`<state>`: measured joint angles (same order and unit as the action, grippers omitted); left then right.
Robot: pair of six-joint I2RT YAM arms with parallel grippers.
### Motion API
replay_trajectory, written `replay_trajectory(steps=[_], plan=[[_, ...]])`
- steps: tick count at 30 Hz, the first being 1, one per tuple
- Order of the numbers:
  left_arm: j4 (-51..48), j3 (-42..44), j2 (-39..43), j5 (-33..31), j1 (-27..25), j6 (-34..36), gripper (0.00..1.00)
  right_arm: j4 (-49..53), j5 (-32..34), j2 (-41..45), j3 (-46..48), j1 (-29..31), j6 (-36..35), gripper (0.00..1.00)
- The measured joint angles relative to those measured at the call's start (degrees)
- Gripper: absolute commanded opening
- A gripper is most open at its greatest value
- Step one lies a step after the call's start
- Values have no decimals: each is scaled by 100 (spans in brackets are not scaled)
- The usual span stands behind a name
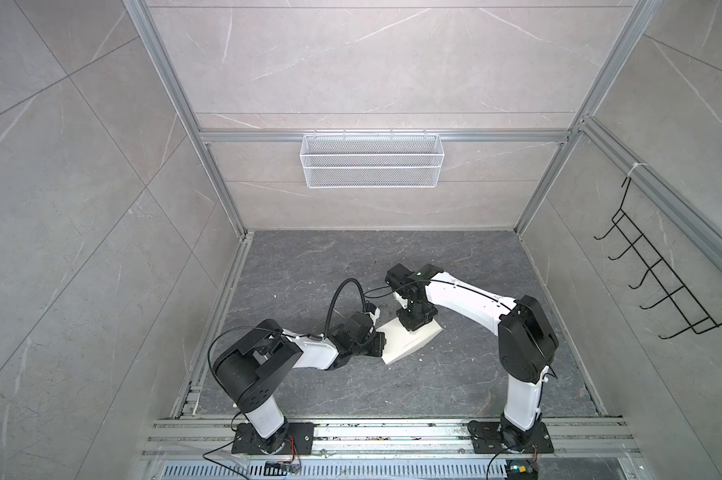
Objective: Place the letter into the envelope and seal it
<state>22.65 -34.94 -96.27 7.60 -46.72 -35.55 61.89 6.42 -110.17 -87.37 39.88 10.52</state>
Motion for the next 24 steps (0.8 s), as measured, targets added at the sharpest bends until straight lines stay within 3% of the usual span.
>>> replay_trajectory(steps=[14,24], plan=[[11,-26,-31,-4,-7,0,0,85,170,-42,-125,-221,-4,0],[-55,-70,-37,-37,-35,0,0,160,116,953,-376,-271,-131,0]])
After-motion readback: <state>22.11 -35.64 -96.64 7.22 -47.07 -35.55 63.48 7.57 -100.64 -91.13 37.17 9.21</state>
